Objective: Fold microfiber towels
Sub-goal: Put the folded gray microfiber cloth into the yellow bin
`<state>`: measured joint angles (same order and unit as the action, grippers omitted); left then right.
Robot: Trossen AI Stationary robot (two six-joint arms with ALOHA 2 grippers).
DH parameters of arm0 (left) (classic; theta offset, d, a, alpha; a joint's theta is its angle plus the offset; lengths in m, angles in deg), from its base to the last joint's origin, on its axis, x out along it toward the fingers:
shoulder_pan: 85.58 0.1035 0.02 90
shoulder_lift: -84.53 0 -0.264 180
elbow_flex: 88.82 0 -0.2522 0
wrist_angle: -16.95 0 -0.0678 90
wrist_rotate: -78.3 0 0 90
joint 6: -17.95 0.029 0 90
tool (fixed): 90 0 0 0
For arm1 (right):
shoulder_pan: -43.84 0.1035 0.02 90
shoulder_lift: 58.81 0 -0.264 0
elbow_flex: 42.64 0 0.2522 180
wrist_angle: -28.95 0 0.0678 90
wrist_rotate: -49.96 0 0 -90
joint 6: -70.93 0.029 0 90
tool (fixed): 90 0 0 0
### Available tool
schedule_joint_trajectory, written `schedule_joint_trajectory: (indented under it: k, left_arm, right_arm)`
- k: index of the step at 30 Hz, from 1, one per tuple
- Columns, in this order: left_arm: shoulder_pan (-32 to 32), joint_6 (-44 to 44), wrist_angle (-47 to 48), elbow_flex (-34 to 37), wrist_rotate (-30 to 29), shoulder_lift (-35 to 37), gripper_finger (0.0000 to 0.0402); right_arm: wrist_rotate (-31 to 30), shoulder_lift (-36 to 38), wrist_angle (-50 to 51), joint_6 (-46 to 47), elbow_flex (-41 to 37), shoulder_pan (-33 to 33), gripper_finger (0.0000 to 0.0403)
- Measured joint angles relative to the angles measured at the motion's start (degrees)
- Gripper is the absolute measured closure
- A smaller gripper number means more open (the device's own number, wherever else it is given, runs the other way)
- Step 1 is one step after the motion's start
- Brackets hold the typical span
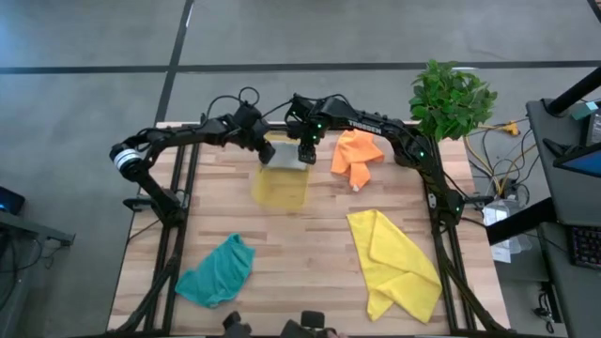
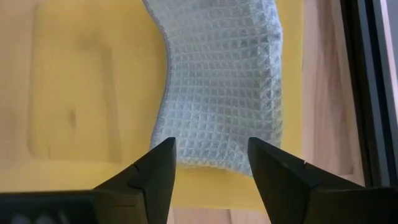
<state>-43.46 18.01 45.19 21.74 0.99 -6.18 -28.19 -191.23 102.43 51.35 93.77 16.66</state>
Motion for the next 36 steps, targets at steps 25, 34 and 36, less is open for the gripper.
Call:
schedule_joint_trajectory:
  k: [25, 34, 36]
  left_arm:
    - [0.3, 3.2, 7.7, 0.4, -14.1, 17.8, 0.0190]
    - [0.3, 3.2, 8.6, 1.0, -14.1, 18.2, 0.0190]
    - [0.3, 3.2, 8.6, 1.0, -14.1, 18.0, 0.0190]
  right_arm:
    - [-6.5, -4.7, -8.6, 2.2, -2.6, 2.6, 0.0316]
    - [-7.0, -4.6, 2.7, -1.2, -2.1, 2.6, 0.0376]
    - [-6.9, -4.6, 3.8, 0.6, -2.1, 2.5, 0.0386]
